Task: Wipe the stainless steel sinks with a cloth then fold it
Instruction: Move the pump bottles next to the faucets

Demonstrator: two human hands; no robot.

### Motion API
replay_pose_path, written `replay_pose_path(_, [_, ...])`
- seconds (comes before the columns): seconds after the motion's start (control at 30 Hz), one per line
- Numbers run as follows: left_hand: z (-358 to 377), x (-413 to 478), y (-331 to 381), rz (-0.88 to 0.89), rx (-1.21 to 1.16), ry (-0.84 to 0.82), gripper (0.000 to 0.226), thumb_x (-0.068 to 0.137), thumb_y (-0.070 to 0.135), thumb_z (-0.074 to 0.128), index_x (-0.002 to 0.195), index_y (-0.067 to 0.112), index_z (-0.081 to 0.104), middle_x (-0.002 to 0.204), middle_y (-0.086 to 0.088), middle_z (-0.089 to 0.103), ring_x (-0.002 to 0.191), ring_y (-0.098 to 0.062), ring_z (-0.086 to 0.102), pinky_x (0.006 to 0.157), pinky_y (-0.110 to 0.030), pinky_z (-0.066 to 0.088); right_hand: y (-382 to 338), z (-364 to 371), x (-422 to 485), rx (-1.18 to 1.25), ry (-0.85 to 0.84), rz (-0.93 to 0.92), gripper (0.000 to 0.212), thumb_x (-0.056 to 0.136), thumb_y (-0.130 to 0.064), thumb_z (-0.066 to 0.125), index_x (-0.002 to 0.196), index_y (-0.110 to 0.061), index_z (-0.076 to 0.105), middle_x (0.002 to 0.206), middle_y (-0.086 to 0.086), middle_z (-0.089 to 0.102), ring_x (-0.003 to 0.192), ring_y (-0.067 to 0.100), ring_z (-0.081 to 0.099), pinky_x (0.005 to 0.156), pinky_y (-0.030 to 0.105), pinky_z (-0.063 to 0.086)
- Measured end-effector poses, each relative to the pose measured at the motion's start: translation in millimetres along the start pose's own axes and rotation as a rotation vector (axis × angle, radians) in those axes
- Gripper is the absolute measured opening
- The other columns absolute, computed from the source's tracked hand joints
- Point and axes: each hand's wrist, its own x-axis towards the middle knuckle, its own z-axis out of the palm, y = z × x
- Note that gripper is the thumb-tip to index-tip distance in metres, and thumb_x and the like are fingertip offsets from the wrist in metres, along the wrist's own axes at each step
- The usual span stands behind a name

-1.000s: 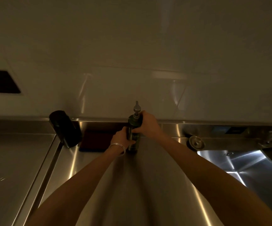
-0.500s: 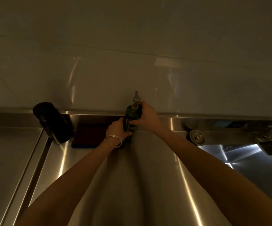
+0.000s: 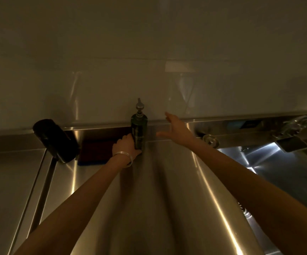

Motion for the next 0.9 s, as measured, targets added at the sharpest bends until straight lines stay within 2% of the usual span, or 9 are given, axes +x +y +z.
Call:
replay_pose_path(0.1, [2,-28,24,-0.055,0.075,-0.032,0.056,0.086,0.047,0.057,0.127,0.012,0.044,0.123,-0.011,0.054,0.114,-0.032,0.050,0.097,-0.044,0.037,29,-36,-41,-0.114,0.070,0.022,0.078,0.082,-0.026,0.072,0.144,-0.004,0.030,0.145,0.020,0.036,0.134,0.032,0.034,0.109,0.035,0.026])
replay_pose_path(0.2, [4,-48,58,-0.057,0.083,-0.070,0.039,0.093,0.039,0.047,0.120,0.010,0.052,0.123,-0.014,0.055,0.114,-0.033,0.050,0.101,-0.046,0.033,61,-71,-87,-0.166,0.159,0.078,0.075,0.078,-0.023,0.075,0.140,-0.004,0.038,0.141,0.020,0.040,0.129,0.034,0.042,0.106,0.038,0.034])
replay_pose_path(0.27, [8,-55,87,0.090,0.113,-0.116,0.042,0.092,0.040,0.048,0.121,0.011,0.053,0.127,-0.015,0.054,0.117,-0.035,0.049,0.102,-0.048,0.036,77,-93,-118,-0.180,0.198,0.143,0.072,0.079,-0.023,0.074,0.139,-0.003,0.039,0.139,0.019,0.041,0.126,0.033,0.044,0.103,0.038,0.037])
replay_pose_path(0.33, [9,-66,126,0.290,0.156,-0.123,0.056,0.090,0.049,0.050,0.133,0.013,0.045,0.136,-0.014,0.048,0.123,-0.034,0.046,0.103,-0.045,0.037,91,-115,-150,-0.224,0.230,0.200,0.072,0.080,-0.027,0.074,0.139,-0.003,0.039,0.137,0.020,0.042,0.124,0.034,0.045,0.102,0.041,0.038])
replay_pose_path(0.4, [8,-83,175,0.467,0.156,-0.051,0.061,0.088,0.048,0.053,0.137,0.013,0.041,0.139,-0.014,0.045,0.127,-0.032,0.043,0.105,-0.042,0.035,106,-138,-186,-0.255,0.264,0.231,0.073,0.080,-0.029,0.074,0.139,-0.004,0.040,0.137,0.019,0.042,0.123,0.034,0.046,0.099,0.045,0.041])
replay_pose_path(0.5, [15,-105,247,0.716,0.207,0.051,0.057,0.087,0.047,0.055,0.135,0.017,0.045,0.137,-0.009,0.048,0.127,-0.029,0.043,0.104,-0.042,0.034,124,-173,-247,-0.346,0.311,0.262,0.072,0.080,-0.028,0.073,0.140,-0.009,0.039,0.140,0.015,0.043,0.127,0.030,0.045,0.101,0.042,0.040])
replay_pose_path(0.63, [44,-134,323,0.856,0.404,0.053,0.073,0.090,0.058,0.040,0.149,0.025,0.013,0.155,-0.003,0.018,0.141,-0.029,0.015,0.114,-0.050,0.013,146,-221,-322,-0.547,0.394,0.318,0.071,0.080,-0.028,0.072,0.141,-0.010,0.040,0.140,0.013,0.045,0.128,0.031,0.044,0.101,0.039,0.037])
replay_pose_path(0.8, [87,-194,414,1.010,0.510,0.082,0.077,0.088,0.062,0.041,0.148,0.024,0.012,0.155,-0.003,0.015,0.141,-0.032,0.013,0.111,-0.056,0.016,194,-266,-418,-0.585,0.427,0.477,0.075,0.083,-0.035,0.068,0.146,-0.018,0.030,0.150,0.008,0.033,0.135,0.028,0.035,0.104,0.042,0.038])
replay_pose_path(0.9, [118,-238,461,1.050,0.486,0.060,0.074,0.089,0.059,0.040,0.148,0.024,0.013,0.156,-0.004,0.011,0.143,-0.030,0.007,0.112,-0.056,0.009,223,-284,-472,-0.640,0.421,0.544,0.078,0.085,-0.041,0.064,0.149,-0.022,0.024,0.154,0.007,0.026,0.140,0.026,0.027,0.109,0.045,0.033])
